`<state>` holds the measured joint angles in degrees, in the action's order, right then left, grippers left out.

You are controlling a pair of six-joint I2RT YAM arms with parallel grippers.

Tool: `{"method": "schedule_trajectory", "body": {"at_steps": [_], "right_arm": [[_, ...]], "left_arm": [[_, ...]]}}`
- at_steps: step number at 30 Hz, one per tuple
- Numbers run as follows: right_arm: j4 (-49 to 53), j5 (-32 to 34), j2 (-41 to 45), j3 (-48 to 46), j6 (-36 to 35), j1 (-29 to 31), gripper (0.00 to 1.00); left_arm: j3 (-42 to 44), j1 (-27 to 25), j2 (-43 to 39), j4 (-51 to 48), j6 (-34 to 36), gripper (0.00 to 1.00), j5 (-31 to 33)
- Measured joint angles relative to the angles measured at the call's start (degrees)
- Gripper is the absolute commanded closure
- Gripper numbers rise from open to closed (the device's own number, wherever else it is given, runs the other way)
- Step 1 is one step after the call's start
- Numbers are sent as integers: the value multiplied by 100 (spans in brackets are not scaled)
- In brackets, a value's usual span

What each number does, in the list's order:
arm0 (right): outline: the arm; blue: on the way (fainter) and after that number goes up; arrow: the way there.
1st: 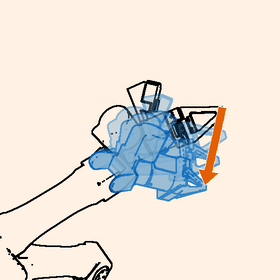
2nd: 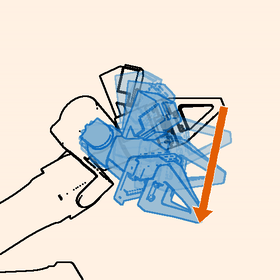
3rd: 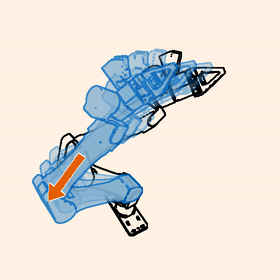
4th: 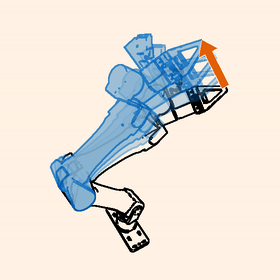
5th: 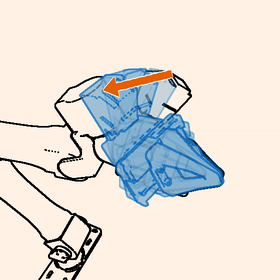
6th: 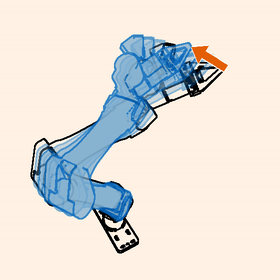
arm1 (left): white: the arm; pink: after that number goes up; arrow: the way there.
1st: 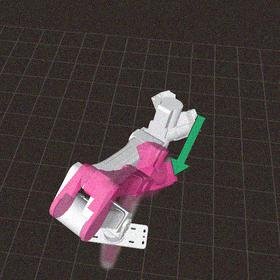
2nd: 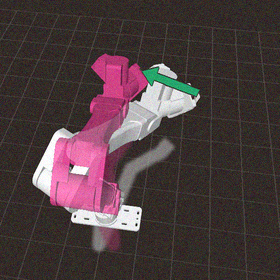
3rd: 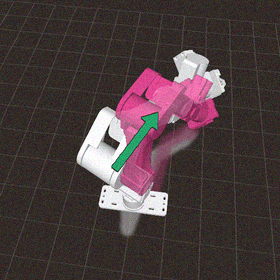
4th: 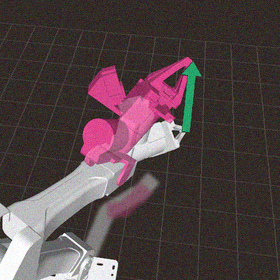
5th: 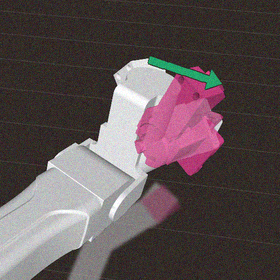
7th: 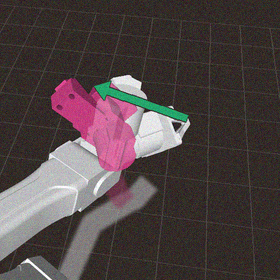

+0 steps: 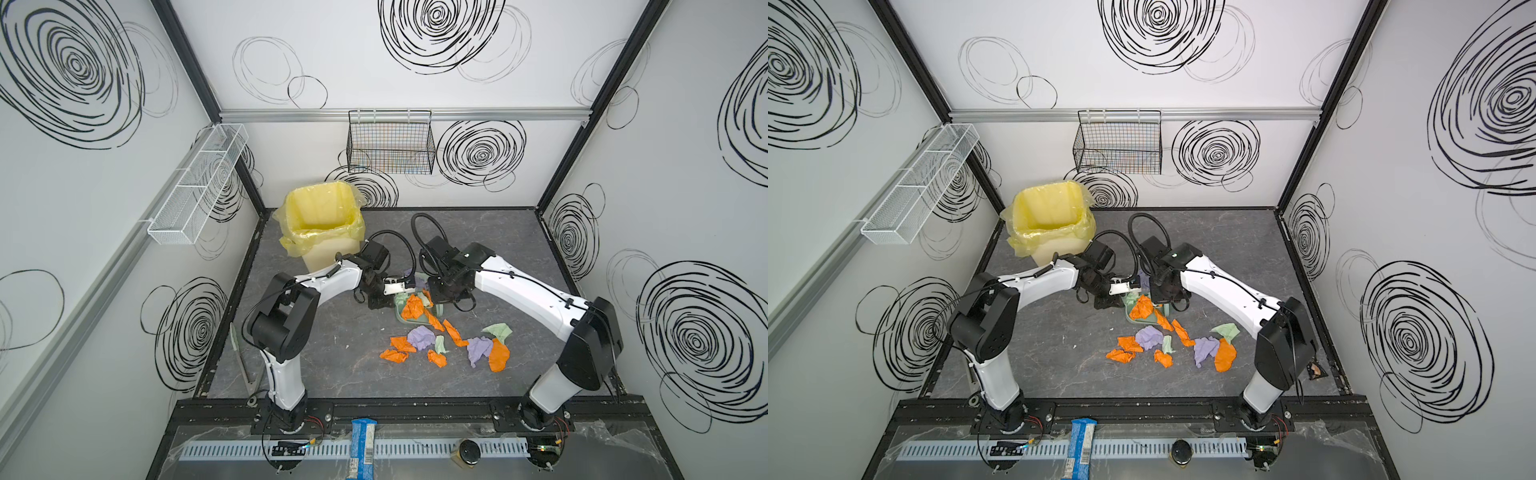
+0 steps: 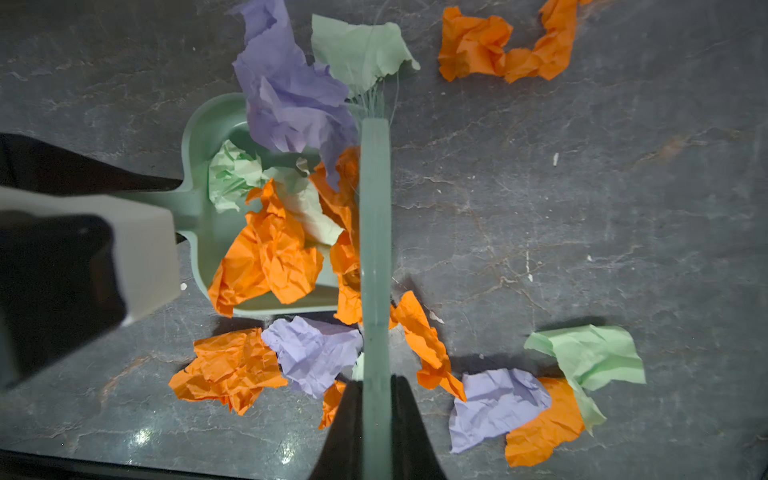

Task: Sweep away the paper scraps from the table
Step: 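Sweep scraps into the dustpan with the right gripper's brush while the left holds it, then lift the brush back over the remaining scraps with the right gripper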

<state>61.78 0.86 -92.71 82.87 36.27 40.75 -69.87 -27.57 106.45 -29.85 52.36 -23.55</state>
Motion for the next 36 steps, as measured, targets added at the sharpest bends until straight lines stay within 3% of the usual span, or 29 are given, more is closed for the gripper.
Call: {"method": "schedule_trajectory", "body": {"at_steps": [13,29,36], "right_arm": [[570,269,1130,-129,-155,-920,100],[431,225,1392,-1060,-713,-1915,100],[374,339,1335,-992,-1054,-2262,100]], "left_arm": [[-4,328,0,107,-146,100,-348],[87,345,-601,463,-385,100,-848],[109,378,-767,400,-306,100,-835]]}}
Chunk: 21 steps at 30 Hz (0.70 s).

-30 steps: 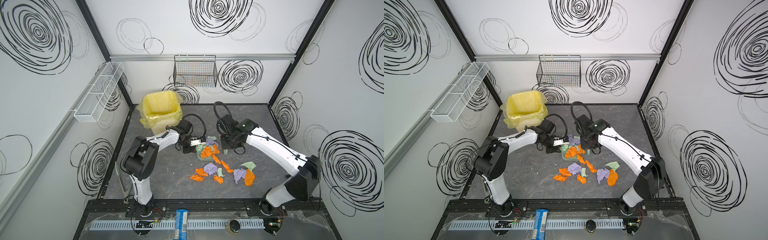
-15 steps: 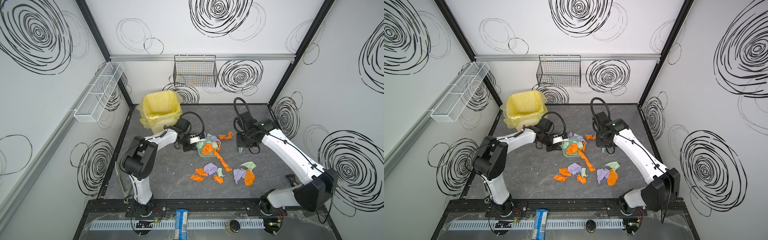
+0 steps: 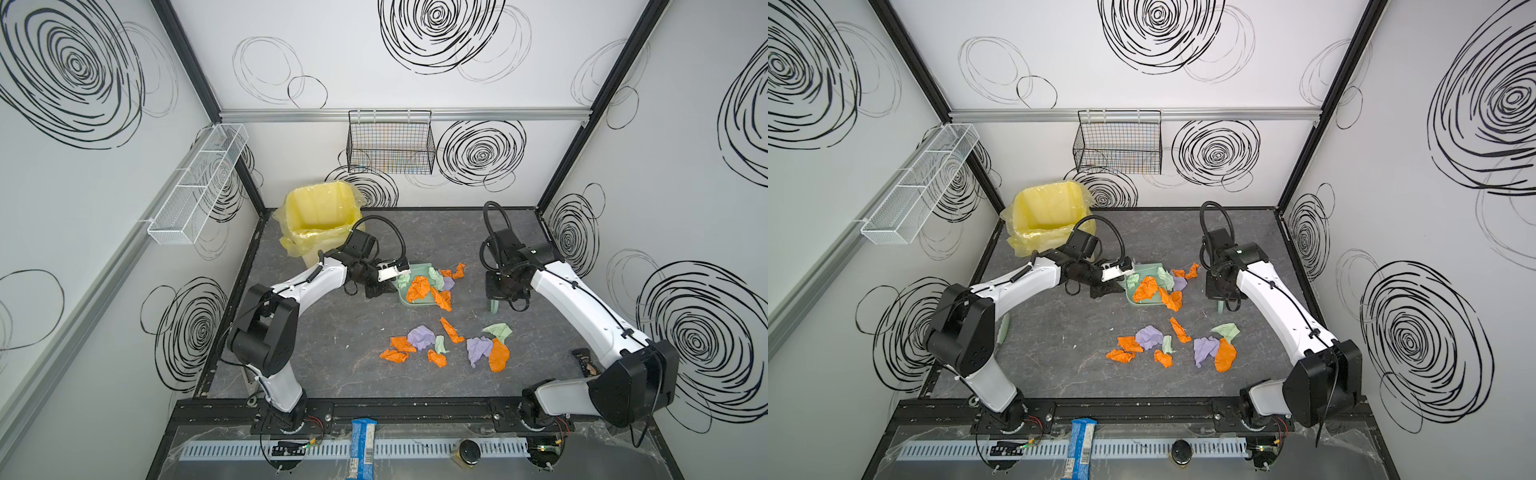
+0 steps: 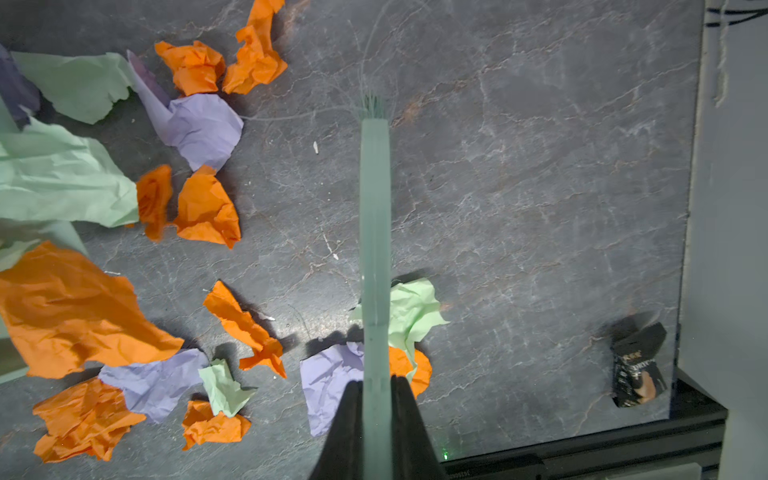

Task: Sweep away the paper scraps from the table
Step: 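Lift the brush back over the remaining scraps with the right gripper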

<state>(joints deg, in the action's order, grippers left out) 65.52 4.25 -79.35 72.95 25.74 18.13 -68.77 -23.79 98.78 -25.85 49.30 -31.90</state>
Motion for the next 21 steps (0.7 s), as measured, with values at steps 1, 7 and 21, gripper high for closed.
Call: {"method": "schedule_trajectory", "body": {"at_steps": [1,7,21], "right_arm": [[4,101,-85,105,-61,-46,100],[42,815,-1443,1362,-481,-232,100],[367,1818,-4323,3390,-516,136,100]], "left_arm": [[11,20,0,-33,37,100,4],[308,295,-17,-166,254,100,46],[461,1174,-79,-588,940,100,382]]}}
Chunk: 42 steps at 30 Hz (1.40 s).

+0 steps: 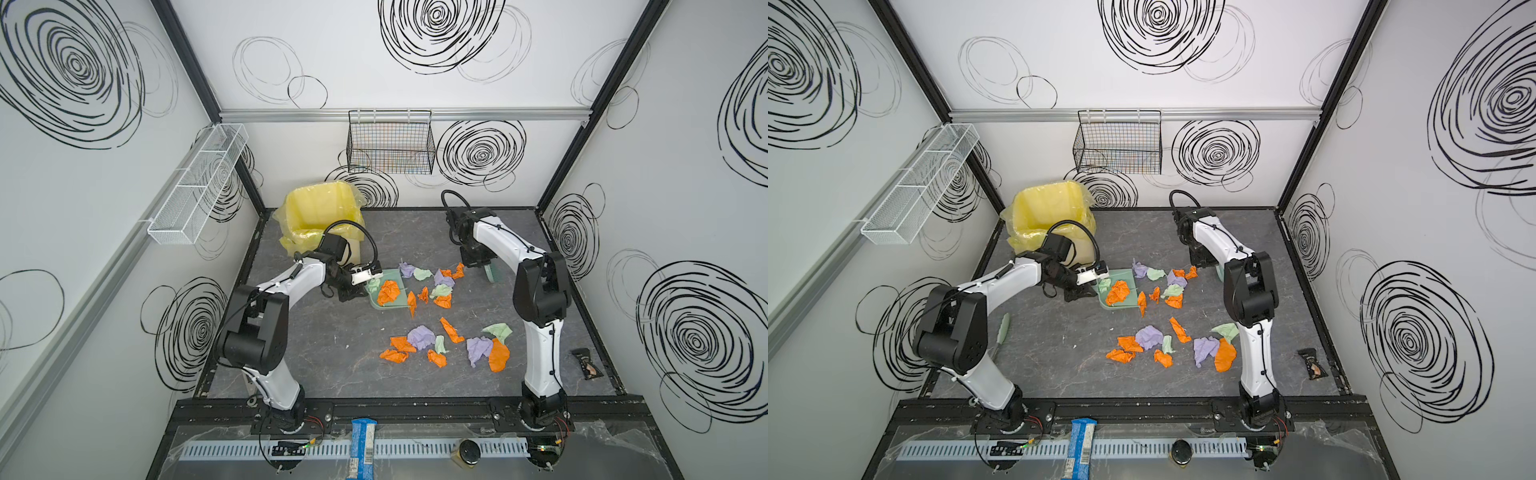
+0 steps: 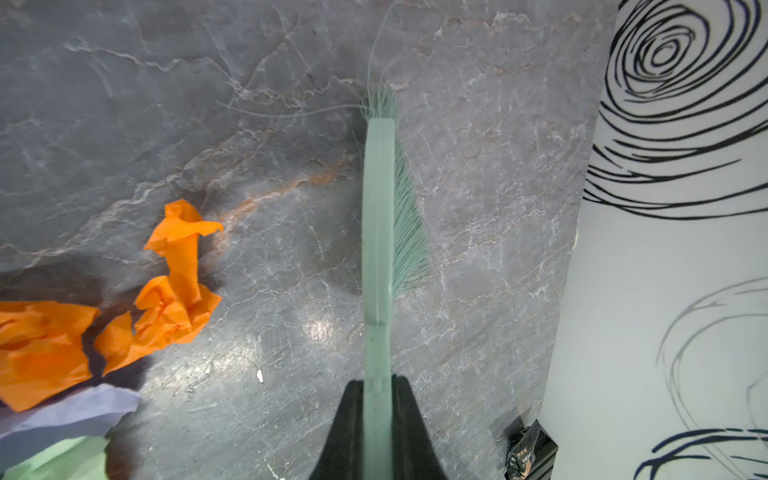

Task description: Sweep away the paper scraps from the table

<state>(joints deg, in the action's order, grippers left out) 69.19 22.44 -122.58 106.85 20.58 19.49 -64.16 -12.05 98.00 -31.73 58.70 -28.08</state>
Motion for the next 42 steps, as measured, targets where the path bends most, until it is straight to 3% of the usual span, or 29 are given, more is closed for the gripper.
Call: {"method": "schedule_trajectory", "body": {"at_steps": [6,19,32,42], "right_arm": [[37,-52,-55,334,-7,369,100],[37,-343,-87,68,90,1482,100],[-332,-1484,426,-122,518,1853,100],[-492,-1974,570,-103,649,2208,100]], "left_arm": [[-164,127,260,-46,179,100,157],[-678,4,890,20,179,100,297],[-643,-645,944,190,0,100,310],[-643,-866,1060,350,-238,100,229]]}}
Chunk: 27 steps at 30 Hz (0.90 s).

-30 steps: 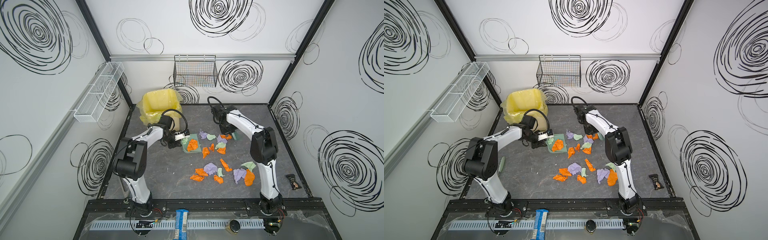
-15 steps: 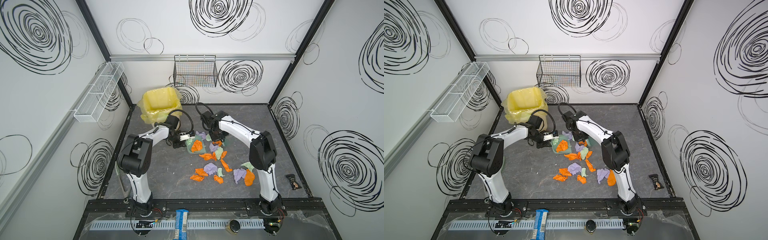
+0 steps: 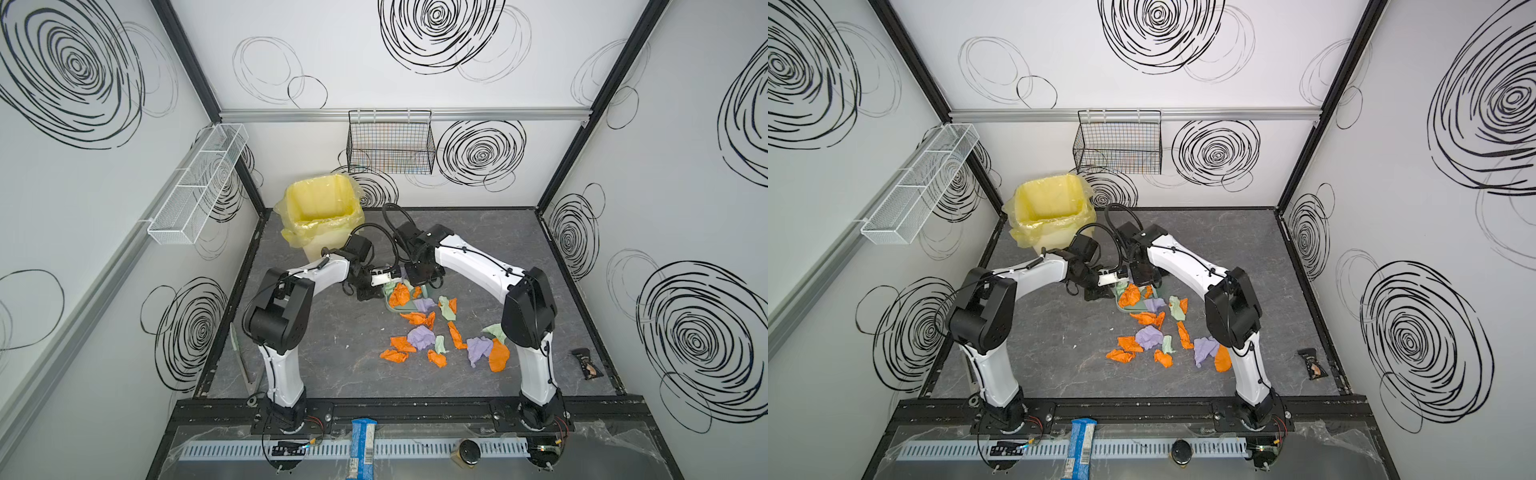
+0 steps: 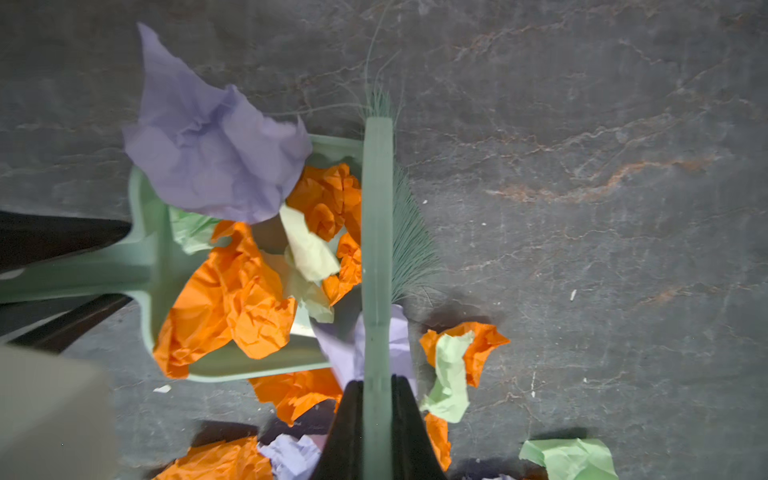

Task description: Sweep away the paper scraps from the table

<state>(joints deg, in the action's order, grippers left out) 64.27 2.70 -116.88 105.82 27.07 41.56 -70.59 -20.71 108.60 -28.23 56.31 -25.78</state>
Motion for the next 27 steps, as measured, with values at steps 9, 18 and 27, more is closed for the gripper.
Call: {"method": "schedule_trajectory", "body": {"at_steps": [9,18,27], "right_arm": [[15,-192,601,-321,188,258,100],[122,-199,1397,-997,402,354,100],[444,256,2343,-1073,562,-264,100]], "left_arm": [[44,-17,0,153,-162,100,-184],[254,-17,-225,466,-450,100,-463],[393,-20,-551,612,-518,100,-671]]}}
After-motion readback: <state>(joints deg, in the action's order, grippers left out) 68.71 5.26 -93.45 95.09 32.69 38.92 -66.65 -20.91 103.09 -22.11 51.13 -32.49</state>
